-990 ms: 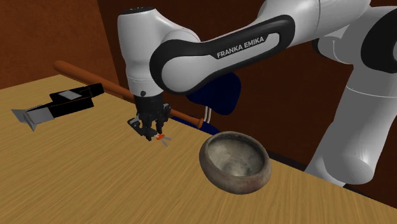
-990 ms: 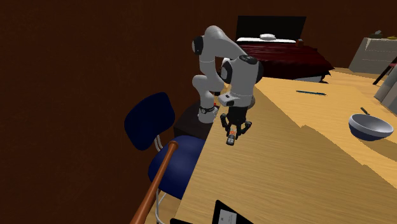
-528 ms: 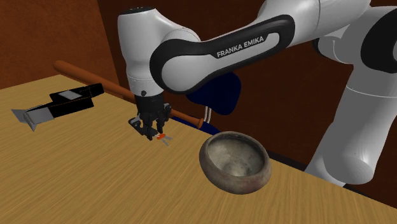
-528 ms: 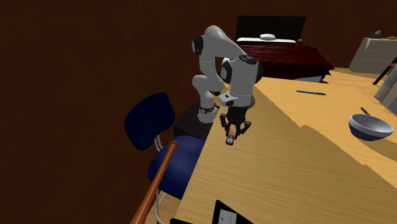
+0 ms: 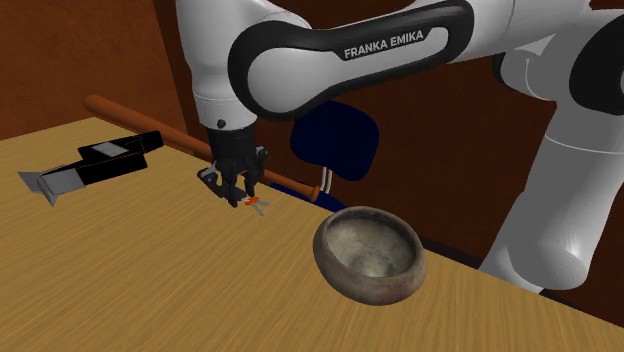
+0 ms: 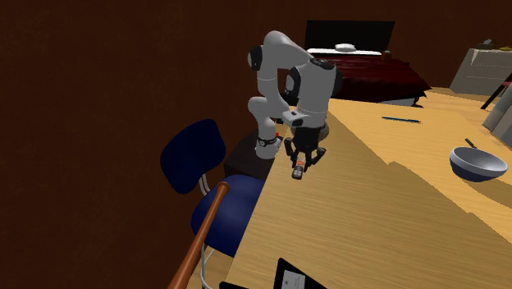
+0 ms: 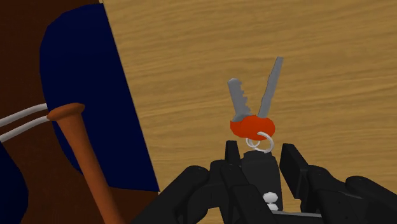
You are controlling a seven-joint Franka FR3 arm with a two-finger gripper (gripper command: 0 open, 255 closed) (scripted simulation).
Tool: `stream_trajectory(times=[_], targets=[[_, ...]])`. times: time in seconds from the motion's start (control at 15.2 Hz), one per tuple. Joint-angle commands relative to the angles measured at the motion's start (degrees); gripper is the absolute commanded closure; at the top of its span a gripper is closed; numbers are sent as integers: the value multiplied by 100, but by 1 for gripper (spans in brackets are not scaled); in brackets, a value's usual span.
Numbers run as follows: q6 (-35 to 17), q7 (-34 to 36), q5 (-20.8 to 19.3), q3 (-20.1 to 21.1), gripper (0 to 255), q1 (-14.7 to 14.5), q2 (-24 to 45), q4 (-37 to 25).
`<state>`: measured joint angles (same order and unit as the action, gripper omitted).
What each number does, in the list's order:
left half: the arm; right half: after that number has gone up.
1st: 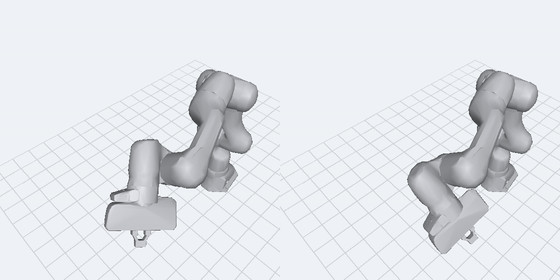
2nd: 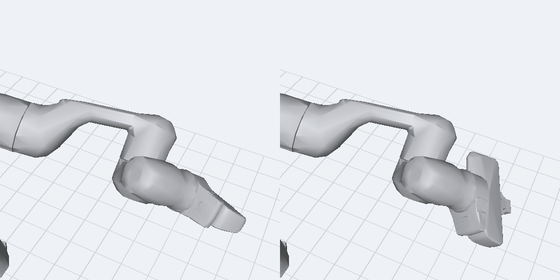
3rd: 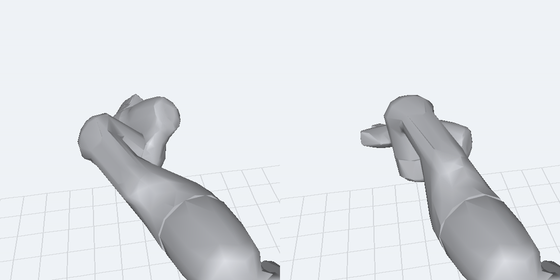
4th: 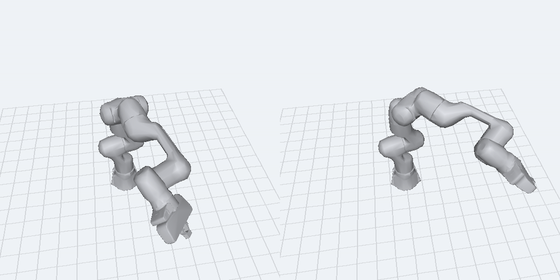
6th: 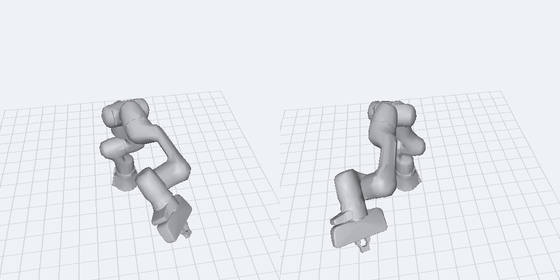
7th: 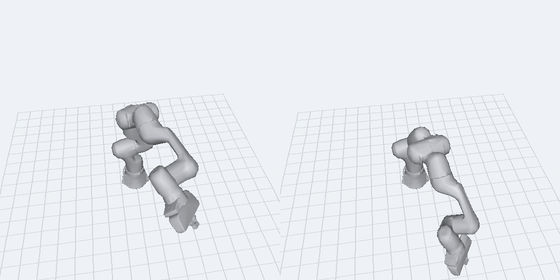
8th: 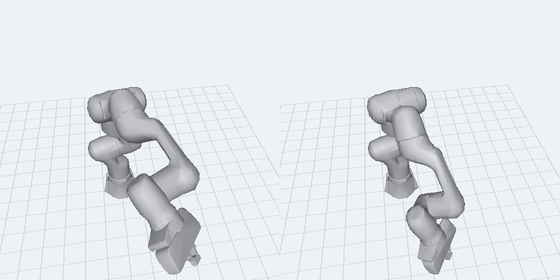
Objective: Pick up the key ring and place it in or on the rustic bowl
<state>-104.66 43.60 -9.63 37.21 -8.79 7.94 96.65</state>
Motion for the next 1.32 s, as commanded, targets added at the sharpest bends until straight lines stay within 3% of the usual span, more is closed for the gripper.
stream_trajectory(times=[0.0, 1.25], targets=[[161, -27, 15, 2, 255, 1, -12, -150], [1764, -30, -197, 70, 255, -240, 348, -2038]])
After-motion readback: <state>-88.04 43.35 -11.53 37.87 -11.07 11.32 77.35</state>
